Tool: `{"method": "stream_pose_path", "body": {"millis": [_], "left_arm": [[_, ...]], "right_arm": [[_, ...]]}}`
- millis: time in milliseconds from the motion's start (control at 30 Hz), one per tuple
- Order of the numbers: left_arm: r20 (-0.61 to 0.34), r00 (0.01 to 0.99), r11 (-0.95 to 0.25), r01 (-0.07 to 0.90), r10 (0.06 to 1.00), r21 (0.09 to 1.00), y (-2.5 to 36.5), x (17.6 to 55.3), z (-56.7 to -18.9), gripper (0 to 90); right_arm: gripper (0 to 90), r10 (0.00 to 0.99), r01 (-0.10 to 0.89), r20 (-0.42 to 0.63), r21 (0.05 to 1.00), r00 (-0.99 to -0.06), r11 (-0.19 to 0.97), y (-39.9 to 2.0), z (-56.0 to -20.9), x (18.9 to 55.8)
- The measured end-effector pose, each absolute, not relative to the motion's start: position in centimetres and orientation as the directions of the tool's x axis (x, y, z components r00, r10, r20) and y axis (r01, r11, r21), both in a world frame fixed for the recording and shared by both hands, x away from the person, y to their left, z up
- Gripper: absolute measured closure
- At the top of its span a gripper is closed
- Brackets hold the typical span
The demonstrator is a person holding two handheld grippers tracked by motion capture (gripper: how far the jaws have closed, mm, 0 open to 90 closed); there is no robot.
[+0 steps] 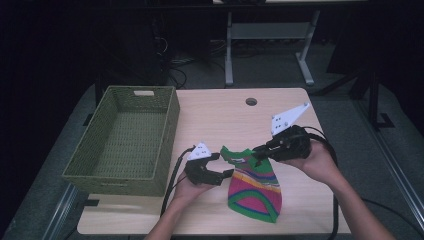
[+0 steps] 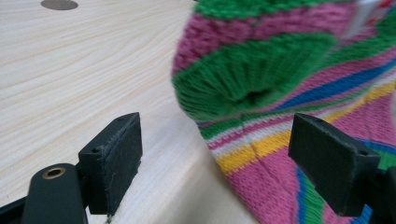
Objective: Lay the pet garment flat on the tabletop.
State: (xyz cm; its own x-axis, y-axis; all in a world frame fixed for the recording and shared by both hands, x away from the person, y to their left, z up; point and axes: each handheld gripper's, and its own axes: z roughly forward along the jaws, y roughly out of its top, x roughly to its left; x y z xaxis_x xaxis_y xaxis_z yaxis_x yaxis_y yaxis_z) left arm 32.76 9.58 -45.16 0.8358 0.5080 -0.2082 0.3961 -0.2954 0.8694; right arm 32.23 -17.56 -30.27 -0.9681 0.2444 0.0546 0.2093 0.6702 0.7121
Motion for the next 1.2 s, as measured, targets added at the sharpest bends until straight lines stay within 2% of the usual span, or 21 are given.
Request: {"method": "stream_pose_path", "body": {"millis": [100,200,400,800,1200], "left_arm": [[-0.216,0.85,-0.297,0.389,0.48,0.872,9.3,33.0,-45.3,17.7],[-0.216,0.861,-0.295,0.378,0.46,0.878,9.3,33.1,-45.3,28.1],[-0.167,0.875,-0.279,0.318,0.455,0.906,9.5,32.6,-44.6,60.9],[-0.132,0.875,-0.301,0.297,0.465,0.906,10.1,32.2,-43.7,81.0],[-0.099,0.866,-0.334,0.292,0.489,0.896,9.9,32.7,-41.8,83.7]], "right_arm": [[81.6,0.243,0.211,0.058,0.712,-0.968,0.669,-17.6,-30.2,32.2],[81.6,0.245,0.217,0.064,0.708,-0.968,0.672,-17.7,-30.3,32.2],[81.6,0.258,0.228,0.067,0.705,-0.964,0.671,-18.2,-30.5,32.3],[81.6,0.297,0.253,0.062,0.704,-0.953,0.663,-19.3,-30.9,32.9],[81.6,0.346,0.289,0.063,0.698,-0.936,0.655,-20.2,-31.7,33.6]]}}
